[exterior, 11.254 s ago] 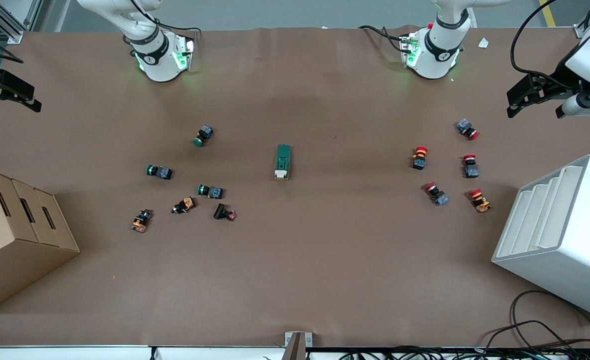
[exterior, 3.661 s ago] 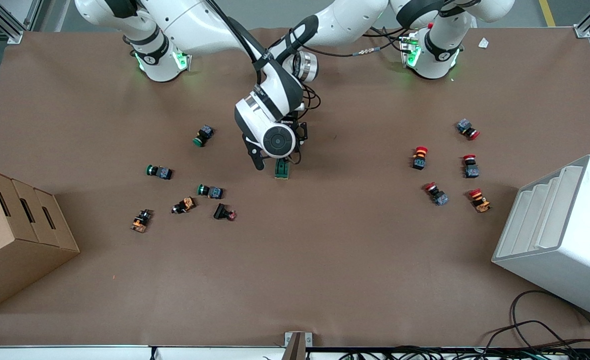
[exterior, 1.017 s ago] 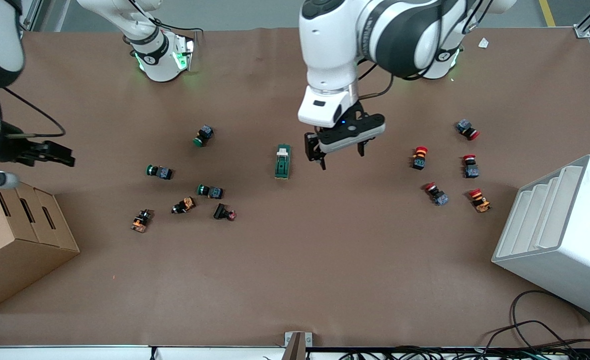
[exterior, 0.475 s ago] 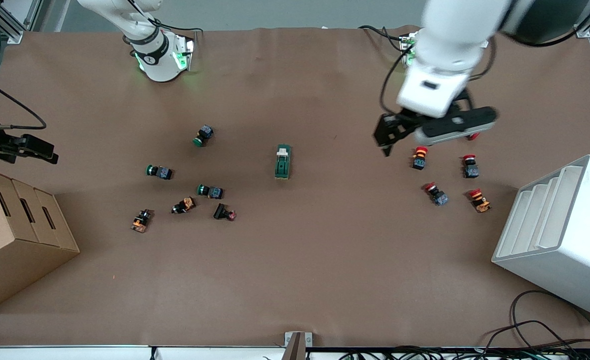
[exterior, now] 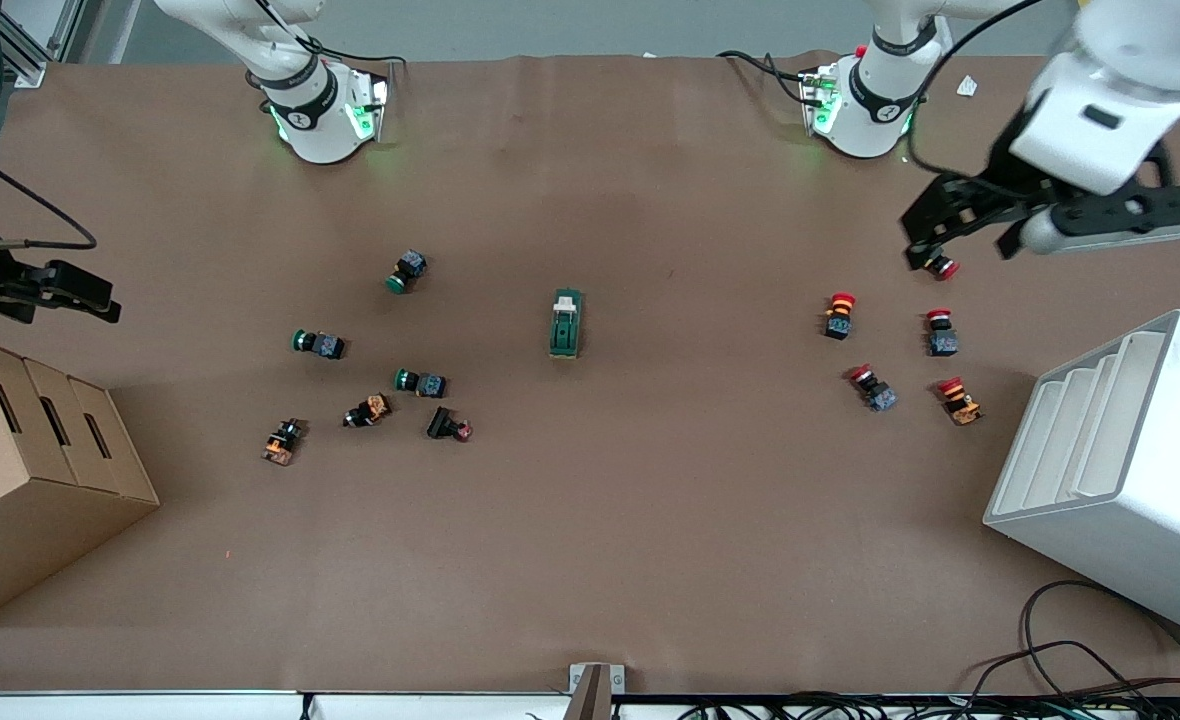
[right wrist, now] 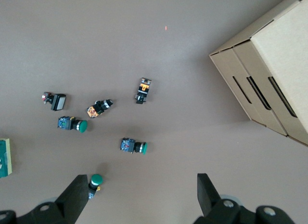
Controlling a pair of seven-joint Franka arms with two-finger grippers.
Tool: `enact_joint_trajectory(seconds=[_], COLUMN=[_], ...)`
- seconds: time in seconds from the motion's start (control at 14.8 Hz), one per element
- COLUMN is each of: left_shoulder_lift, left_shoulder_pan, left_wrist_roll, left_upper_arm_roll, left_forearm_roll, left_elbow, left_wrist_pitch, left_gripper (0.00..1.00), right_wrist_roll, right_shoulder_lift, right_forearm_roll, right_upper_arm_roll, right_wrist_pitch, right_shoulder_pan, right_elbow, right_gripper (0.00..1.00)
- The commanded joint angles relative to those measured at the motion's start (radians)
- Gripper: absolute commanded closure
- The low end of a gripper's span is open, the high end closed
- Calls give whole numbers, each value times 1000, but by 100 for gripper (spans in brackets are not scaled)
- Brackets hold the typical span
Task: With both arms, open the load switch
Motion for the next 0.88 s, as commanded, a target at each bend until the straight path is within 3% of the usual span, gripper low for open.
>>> enact_joint_trajectory(seconds=[0.0, 0.27, 0.81], left_shoulder_lift=[-65, -155, -165], left_shoulder_pan=[3, 49, 101], left_wrist_roll=[110, 202, 272], left_upper_arm_roll=[38, 35, 40], left_forearm_roll=[-19, -22, -21], left_elbow=[-65, -193, -199], left_wrist_pitch=[-54, -56, -82], left_gripper=[0, 0, 0], right_wrist_roll=[12, 52, 49], right_shoulder_lift=[-6, -44, -225], right_forearm_roll=[8, 14, 13], right_upper_arm_roll=[0, -1, -7], right_wrist_pitch=[-81, -121, -76], right_shoulder_pan=[5, 0, 20], right_elbow=[10, -13, -188], right_gripper=[0, 0, 0])
